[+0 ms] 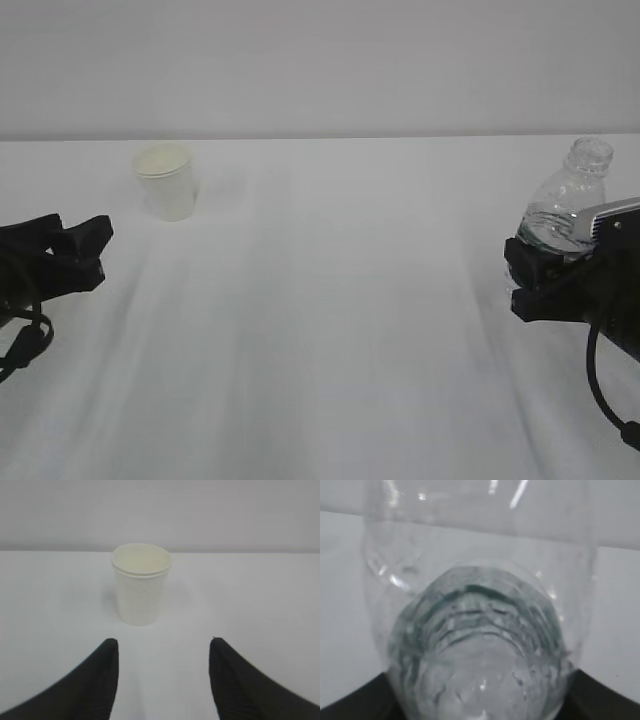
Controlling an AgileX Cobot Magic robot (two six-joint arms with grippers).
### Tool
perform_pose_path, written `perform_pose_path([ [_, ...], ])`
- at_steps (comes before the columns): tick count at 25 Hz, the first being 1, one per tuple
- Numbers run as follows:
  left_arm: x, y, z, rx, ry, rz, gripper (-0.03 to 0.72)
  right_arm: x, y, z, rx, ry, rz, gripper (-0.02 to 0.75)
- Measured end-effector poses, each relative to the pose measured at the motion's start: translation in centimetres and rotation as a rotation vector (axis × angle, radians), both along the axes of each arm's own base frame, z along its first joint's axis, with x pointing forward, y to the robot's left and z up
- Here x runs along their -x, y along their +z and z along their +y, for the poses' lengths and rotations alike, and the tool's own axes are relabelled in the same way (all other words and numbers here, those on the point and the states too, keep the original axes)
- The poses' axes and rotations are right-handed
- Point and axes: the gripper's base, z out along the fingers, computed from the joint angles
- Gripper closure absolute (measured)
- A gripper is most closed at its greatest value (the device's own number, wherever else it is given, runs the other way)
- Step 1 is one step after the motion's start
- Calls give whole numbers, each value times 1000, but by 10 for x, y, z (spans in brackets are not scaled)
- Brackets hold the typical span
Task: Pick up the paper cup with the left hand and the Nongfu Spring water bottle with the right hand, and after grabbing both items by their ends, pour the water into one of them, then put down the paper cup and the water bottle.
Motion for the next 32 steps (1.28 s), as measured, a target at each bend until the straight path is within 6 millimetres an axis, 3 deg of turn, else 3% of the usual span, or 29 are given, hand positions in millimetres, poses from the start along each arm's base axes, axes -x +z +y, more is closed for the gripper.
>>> perform_pose_path([
  [5, -21, -15, -5, -22, 3, 20, 114, 1, 0, 0, -4, 3, 2, 316],
  [9, -39, -38, -10, -36, 4, 64, 55, 1, 0, 0, -6, 4, 3, 316],
  [26, -100, -65, -29, -81, -24, -8, 45, 1, 0, 1, -6, 6, 3, 318],
  [32, -115, -79, -22, -85, 6, -2, 43, 1, 0, 1, -6, 6, 3, 318],
])
